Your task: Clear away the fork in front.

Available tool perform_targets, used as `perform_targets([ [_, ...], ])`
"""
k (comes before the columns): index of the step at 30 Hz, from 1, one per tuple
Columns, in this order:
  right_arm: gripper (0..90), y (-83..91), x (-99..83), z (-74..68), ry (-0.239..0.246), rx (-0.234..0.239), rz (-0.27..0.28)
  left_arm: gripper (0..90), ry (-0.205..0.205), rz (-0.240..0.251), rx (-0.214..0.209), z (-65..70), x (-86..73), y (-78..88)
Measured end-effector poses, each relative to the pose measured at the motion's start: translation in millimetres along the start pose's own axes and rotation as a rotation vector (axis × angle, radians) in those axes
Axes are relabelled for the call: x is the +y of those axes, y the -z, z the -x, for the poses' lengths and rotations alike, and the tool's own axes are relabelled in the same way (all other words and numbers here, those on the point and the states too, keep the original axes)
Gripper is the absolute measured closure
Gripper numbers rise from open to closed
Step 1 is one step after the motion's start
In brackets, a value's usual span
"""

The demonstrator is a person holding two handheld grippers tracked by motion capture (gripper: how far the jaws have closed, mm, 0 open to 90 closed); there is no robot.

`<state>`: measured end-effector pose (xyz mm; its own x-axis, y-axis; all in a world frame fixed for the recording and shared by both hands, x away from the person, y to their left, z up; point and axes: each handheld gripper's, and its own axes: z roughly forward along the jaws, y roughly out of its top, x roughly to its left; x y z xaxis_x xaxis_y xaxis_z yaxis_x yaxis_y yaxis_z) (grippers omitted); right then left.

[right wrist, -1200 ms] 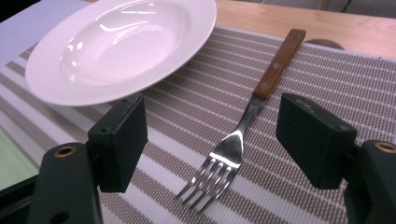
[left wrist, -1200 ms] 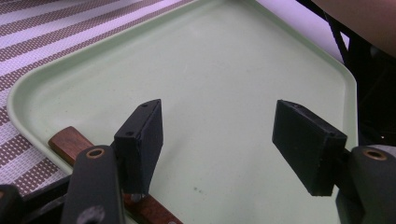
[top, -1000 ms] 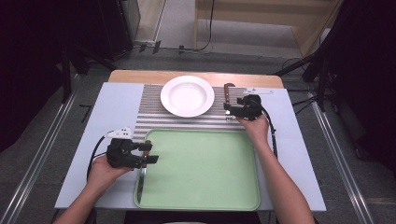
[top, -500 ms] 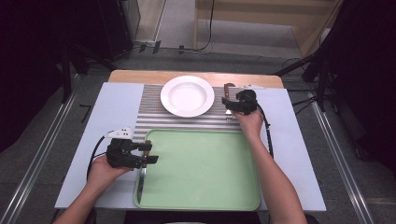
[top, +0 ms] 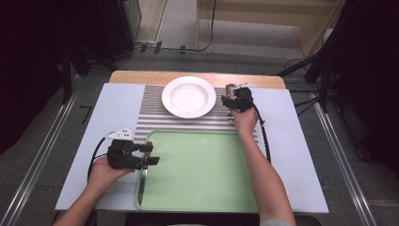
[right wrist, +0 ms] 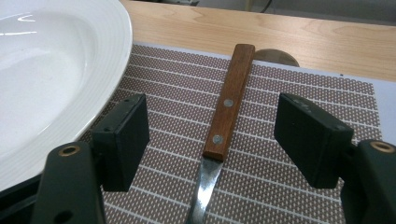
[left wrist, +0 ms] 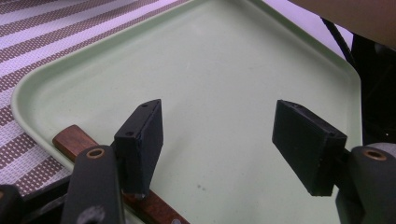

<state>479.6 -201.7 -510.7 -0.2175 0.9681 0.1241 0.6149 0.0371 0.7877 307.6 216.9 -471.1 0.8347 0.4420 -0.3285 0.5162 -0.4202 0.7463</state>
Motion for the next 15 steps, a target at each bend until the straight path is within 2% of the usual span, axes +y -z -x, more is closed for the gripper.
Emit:
perform_targets([
  [6,30.7,-5.6,-1.0,-3.6,-0.022,-0.054,-0.013,33.7,-0.001,0.001,-0.001,0.1,0.2,0.0],
  [10,39.3,-10.0,-4.3,-5.3,-0.039,-0.068,-0.043,33.6,-0.001,0.004,0.000,0.5,0.2,0.6],
  [11,42.7,-11.0,-4.8,-6.1,-0.038,-0.086,-0.051,33.6,-0.001,0.006,0.000,0.5,0.2,0.6],
  [15,48.2,-11.1,-4.7,-6.7,-0.044,-0.089,-0.049,33.6,0.000,0.004,0.000,0.3,0.2,0.2],
])
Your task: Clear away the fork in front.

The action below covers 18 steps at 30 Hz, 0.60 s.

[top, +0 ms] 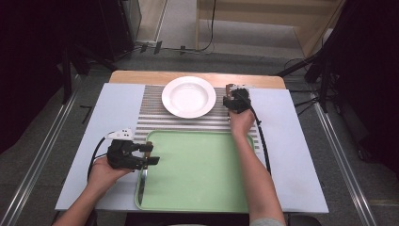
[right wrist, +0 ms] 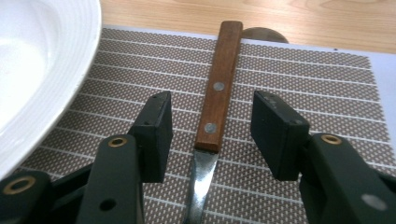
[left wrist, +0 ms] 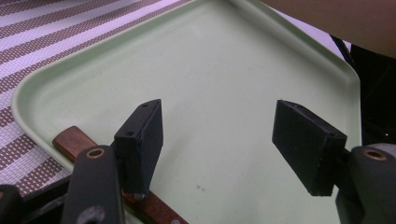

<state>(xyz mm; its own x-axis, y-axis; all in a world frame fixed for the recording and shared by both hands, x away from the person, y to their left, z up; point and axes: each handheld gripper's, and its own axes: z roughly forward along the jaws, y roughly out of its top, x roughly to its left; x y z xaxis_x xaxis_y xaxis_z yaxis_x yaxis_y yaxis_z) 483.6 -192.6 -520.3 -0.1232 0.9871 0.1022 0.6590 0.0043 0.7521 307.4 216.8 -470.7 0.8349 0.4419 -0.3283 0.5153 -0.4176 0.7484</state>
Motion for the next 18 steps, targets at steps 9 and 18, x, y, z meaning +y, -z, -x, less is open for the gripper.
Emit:
perform_targets([
  [9,60.8,-1.9,-0.5,-9.1,0.032,-0.059,-0.035,33.6,-0.002,-0.003,0.001,0.0,0.1,-0.2],
  [18,67.8,-2.0,-1.1,-12.5,0.036,-0.062,-0.034,33.7,-0.005,-0.004,0.004,0.5,0.1,-1.2],
])
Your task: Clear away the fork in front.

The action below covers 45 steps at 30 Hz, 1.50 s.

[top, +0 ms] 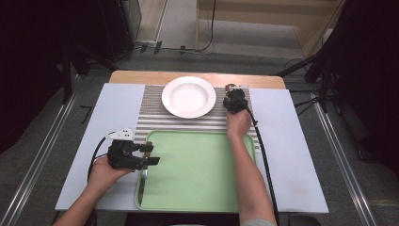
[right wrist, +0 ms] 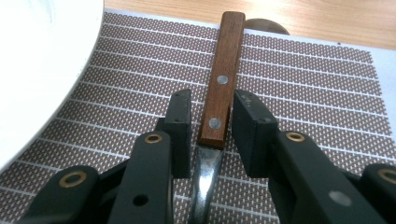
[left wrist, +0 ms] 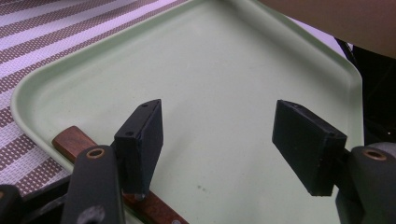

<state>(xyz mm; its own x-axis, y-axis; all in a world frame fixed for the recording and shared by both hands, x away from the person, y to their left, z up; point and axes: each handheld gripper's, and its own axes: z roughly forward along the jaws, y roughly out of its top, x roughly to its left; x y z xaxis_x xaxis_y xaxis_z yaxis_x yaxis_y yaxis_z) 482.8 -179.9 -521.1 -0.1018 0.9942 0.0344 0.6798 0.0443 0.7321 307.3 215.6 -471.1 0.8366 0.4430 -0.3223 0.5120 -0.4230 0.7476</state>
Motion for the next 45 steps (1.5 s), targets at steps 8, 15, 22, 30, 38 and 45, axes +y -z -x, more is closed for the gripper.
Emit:
perform_targets([
  [8,73.8,0.0,-0.3,-0.7,0.002,0.001,0.000,33.7,0.001,-0.001,0.001,-0.6,0.0,0.1],
  [15,74.5,0.0,-0.3,-1.5,0.010,-0.007,0.003,33.7,0.005,-0.008,0.004,-1.3,-0.1,-0.4],
  [22,74.7,-0.4,0.6,4.3,-0.025,0.031,0.001,36.4,0.005,-0.009,0.006,-1.3,0.0,-1.3],
  [30,74.9,-1.8,3.2,7.8,-0.044,0.049,-0.002,36.2,0.018,-0.004,0.001,-2.8,0.0,-1.4],
  [38,75.0,1.7,5.8,15.4,-0.088,0.072,-0.019,36.2,0.021,-0.008,0.002,-3.4,0.0,-1.5],
  [45,75.1,8.3,8.3,22.1,-0.128,0.126,-0.036,36.2,0.023,-0.002,0.004,-3.5,0.2,-1.2],
])
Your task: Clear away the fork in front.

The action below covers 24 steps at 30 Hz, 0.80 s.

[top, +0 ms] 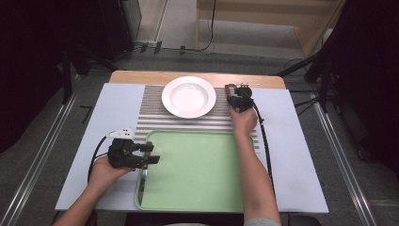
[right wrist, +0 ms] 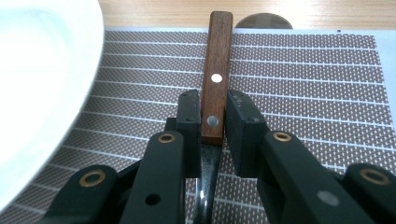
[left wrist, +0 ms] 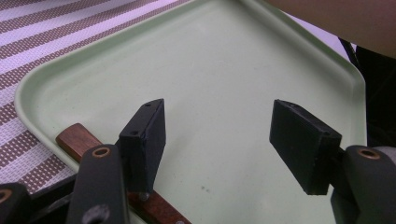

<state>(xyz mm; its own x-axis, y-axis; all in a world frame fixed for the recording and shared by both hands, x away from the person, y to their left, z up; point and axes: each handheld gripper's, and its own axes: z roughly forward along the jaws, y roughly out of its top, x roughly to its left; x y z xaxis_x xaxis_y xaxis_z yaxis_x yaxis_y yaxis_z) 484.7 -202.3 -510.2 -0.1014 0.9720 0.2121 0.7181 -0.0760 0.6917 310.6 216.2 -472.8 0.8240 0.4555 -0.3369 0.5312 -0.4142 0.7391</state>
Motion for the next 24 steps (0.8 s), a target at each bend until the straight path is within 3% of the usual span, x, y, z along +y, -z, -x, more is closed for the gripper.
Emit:
perform_targets([
  [3,75.0,4.0,0.7,1.1,0.015,0.000,-0.003,36.2,0.002,-0.005,0.001,-0.1,-0.1,-0.7],
  [5,75.1,6.4,1.3,3.3,-0.002,0.018,-0.001,36.2,0.005,-0.003,0.002,-0.5,0.1,-0.9],
  [13,75.0,20.4,3.7,12.4,-0.051,0.183,-0.006,36.2,0.007,0.001,0.005,-0.8,0.1,0.8],
  [24,74.9,48.6,0.8,12.6,0.026,0.281,-0.009,36.1,0.010,0.005,0.013,-1.2,0.7,0.6],
])
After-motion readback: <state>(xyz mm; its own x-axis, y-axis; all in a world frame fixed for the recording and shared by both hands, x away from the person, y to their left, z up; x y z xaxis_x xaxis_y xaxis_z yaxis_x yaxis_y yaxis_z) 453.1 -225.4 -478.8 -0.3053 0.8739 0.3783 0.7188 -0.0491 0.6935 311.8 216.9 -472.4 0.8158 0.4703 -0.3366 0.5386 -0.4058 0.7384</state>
